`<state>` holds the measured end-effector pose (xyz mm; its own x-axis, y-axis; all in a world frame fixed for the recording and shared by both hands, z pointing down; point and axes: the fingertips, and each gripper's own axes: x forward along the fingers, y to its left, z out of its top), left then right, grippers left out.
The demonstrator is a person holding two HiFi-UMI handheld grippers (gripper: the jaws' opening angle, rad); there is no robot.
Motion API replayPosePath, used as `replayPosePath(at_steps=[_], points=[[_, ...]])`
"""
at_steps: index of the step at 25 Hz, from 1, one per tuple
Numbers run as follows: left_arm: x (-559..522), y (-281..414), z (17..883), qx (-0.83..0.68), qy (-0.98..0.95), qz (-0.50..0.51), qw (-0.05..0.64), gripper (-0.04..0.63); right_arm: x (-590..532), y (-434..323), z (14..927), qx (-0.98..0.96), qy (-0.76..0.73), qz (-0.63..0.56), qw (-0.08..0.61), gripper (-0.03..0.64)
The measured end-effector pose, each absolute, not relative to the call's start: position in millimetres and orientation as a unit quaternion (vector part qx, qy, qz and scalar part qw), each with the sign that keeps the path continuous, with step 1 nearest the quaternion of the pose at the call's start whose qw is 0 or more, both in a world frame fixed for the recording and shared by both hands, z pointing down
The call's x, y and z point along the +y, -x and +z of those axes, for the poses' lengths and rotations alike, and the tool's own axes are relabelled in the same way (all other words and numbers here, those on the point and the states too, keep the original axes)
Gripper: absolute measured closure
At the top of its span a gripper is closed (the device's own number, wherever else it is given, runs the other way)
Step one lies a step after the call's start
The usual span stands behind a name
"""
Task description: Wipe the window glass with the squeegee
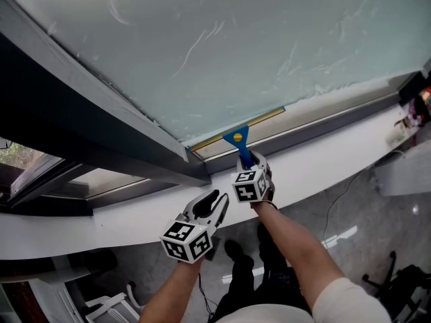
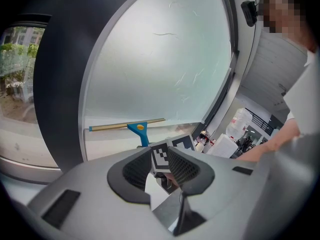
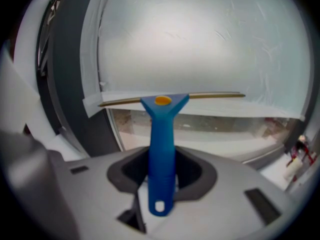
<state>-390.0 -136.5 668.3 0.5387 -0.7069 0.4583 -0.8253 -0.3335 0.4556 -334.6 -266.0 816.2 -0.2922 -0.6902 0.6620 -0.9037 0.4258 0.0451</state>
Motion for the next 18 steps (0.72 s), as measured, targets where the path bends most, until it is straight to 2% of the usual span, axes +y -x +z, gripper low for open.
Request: replayPosePath(at_steps=[18], points=[[-123, 378, 647, -0.452, -0.830, 0.082, 0.317, 0.467, -228, 294, 787, -0.780, -0.518, 0.198, 0.290, 0.465]])
